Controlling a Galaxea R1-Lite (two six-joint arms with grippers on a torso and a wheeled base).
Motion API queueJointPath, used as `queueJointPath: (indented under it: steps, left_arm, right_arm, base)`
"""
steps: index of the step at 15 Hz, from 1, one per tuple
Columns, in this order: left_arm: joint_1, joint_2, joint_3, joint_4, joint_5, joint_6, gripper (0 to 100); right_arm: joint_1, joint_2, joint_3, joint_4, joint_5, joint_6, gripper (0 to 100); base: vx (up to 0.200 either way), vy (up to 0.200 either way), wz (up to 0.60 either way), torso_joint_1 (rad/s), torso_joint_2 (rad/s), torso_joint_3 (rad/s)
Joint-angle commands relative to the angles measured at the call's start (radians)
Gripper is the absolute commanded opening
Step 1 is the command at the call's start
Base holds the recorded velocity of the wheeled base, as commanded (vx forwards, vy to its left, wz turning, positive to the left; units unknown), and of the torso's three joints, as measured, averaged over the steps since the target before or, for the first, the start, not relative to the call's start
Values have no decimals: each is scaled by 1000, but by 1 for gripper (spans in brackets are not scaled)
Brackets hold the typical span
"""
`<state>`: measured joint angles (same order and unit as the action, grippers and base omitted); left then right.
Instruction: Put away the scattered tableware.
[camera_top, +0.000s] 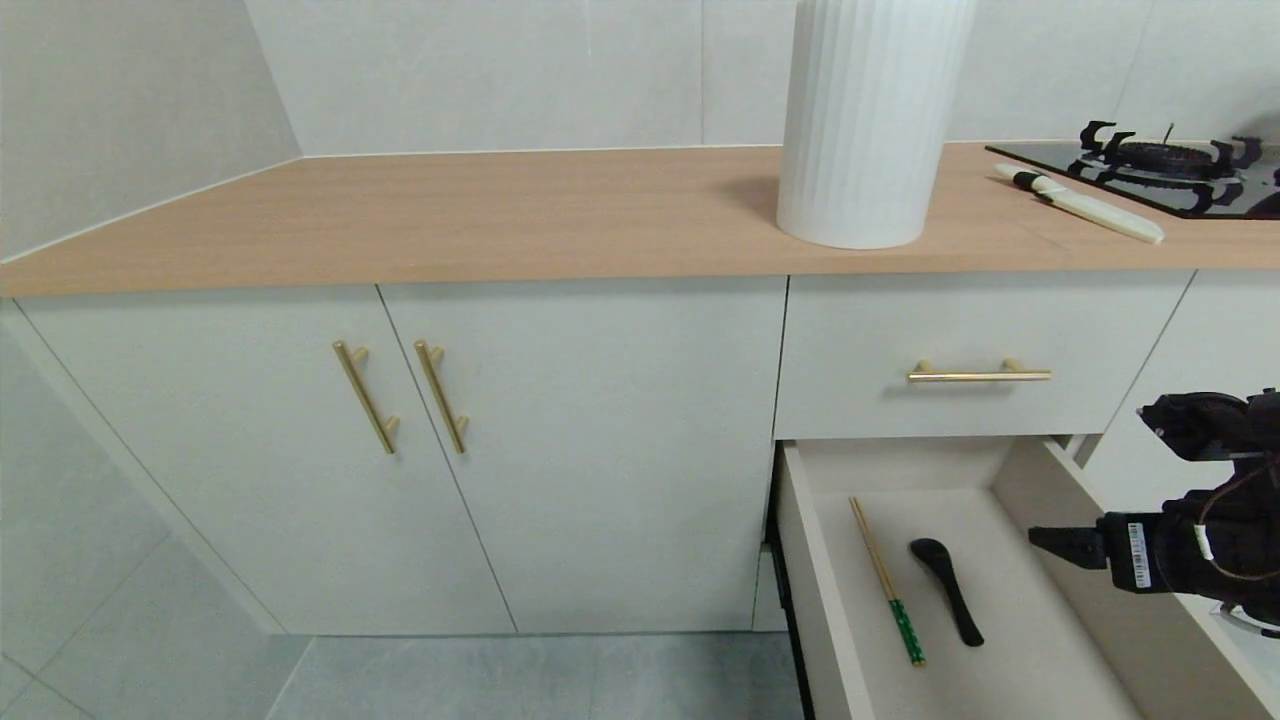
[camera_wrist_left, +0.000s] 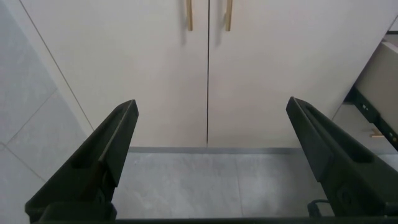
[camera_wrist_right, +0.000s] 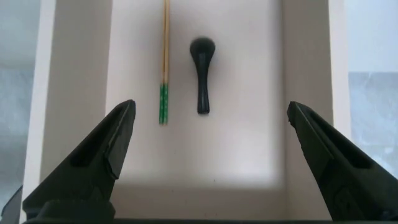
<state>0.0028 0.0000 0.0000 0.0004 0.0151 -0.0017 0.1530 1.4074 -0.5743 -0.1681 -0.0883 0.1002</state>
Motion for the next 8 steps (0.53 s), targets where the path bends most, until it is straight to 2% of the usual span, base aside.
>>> queueJointPath:
  steps: [1, 8]
  left_arm:
    - [0, 0, 0, 0, 0, 0, 100]
    - [0, 0, 0, 0, 0, 0, 100]
  right_arm:
    - [2, -10, 2, 1, 1, -1, 100]
    - [3, -13, 1, 52, 22, -4, 100]
  base:
    - [-200, 0, 0, 17, -7, -2]
    - [-200, 0, 0, 1, 3, 4]
